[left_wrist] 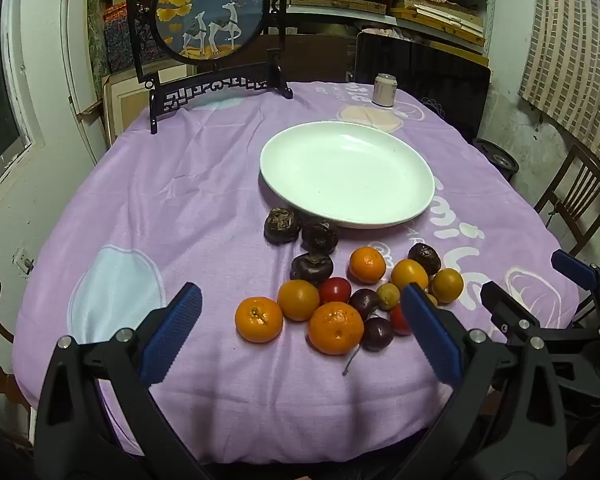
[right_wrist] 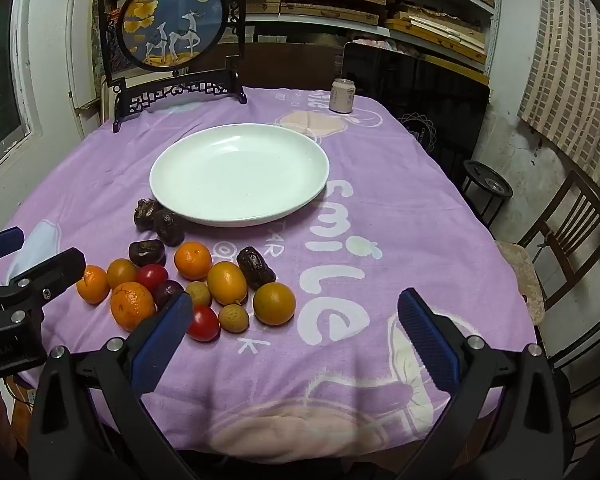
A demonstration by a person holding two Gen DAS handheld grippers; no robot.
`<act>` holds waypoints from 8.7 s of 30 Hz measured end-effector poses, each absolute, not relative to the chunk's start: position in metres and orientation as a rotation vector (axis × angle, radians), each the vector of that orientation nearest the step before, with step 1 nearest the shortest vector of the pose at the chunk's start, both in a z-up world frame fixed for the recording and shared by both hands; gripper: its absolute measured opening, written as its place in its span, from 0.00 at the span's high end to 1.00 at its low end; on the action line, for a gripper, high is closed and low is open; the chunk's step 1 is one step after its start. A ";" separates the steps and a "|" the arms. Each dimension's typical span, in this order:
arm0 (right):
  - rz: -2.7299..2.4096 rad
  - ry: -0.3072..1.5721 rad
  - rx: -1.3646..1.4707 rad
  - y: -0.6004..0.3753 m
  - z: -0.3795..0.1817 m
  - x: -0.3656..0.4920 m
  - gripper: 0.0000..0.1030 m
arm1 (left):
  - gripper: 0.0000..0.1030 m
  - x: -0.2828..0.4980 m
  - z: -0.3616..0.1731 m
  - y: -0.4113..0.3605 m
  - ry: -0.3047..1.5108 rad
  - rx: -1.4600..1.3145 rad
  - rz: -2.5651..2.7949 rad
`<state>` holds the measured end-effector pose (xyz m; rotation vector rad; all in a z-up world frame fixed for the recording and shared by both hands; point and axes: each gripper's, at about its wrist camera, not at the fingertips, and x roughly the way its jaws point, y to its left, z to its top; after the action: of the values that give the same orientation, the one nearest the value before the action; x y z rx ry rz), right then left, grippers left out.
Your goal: Organize fruits
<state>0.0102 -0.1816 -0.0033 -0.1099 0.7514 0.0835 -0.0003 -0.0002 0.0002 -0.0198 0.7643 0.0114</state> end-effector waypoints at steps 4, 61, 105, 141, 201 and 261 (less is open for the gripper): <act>0.082 0.751 -0.107 -0.181 -0.003 0.010 0.01 | 0.02 0.000 0.000 0.000 0.769 -0.022 0.010; 0.086 0.753 -0.104 -0.182 -0.002 0.010 0.01 | 0.02 0.000 0.000 0.000 0.774 -0.026 0.010; 0.408 0.809 -0.027 -0.167 -0.035 0.008 0.09 | 0.02 -0.004 -0.035 0.062 0.838 -0.079 0.134; 0.463 0.962 -0.054 -0.152 -0.080 0.036 0.69 | 0.11 0.017 -0.074 0.050 0.907 -0.047 0.045; 0.357 0.808 -0.069 -0.185 -0.010 0.085 0.28 | 0.16 0.069 -0.019 0.025 0.794 -0.083 -0.064; 0.328 0.842 -0.003 -0.219 -0.053 0.047 0.63 | 0.56 0.027 -0.060 -0.008 0.909 -0.054 -0.137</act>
<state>0.0469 -0.2193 -0.0526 -0.0029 0.8421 0.3283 0.0270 -0.0080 -0.0603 -0.0538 0.9090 -0.1369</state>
